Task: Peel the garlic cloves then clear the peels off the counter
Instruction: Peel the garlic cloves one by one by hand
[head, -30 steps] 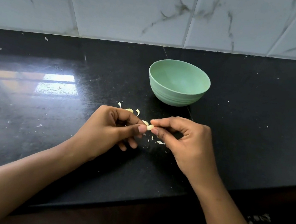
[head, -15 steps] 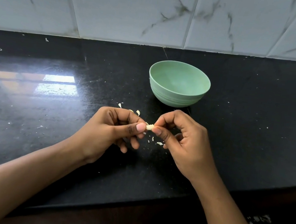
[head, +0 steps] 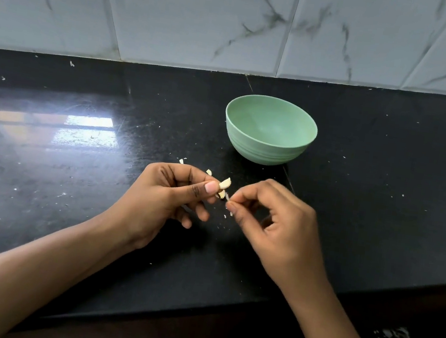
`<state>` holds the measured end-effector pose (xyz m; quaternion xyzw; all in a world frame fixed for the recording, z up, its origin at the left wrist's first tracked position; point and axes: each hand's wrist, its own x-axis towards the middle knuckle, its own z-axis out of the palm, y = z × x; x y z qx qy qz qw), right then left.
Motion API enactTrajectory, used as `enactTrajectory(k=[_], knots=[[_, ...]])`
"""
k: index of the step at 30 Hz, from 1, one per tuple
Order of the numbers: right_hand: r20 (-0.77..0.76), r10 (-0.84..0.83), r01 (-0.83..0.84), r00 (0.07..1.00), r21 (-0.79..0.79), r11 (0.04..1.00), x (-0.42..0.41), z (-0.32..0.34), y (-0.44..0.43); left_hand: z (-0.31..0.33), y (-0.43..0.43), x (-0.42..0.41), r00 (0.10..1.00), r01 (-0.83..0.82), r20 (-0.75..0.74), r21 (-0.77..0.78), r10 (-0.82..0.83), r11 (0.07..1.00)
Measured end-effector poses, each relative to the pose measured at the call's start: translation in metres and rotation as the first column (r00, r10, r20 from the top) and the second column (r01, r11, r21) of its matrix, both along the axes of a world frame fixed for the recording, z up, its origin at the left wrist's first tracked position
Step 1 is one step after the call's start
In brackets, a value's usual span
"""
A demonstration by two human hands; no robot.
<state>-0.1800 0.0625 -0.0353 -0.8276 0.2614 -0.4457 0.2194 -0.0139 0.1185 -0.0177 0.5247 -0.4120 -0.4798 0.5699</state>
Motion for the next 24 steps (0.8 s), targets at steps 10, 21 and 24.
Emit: enactTrajectory(k=[10,21,24], knots=[[-0.132,-0.028,0.051,0.991,0.179,0.983,-0.011,0.01,-0.011,0.001,-0.002,0.0,0.998,-0.048,0.037,0.018,0.047,0.999],[-0.062,0.05,-0.022,0.997,0.386,0.922,0.004,0.023,-0.011,-0.002,0.001,-0.001,0.968,-0.022,0.248,-0.063,0.037,0.998],[0.009,0.093,-0.084,0.996,0.519,0.851,0.006,0.02,-0.013,-0.002,0.001,0.0,0.973,-0.019,0.228,-0.059,0.032,0.998]])
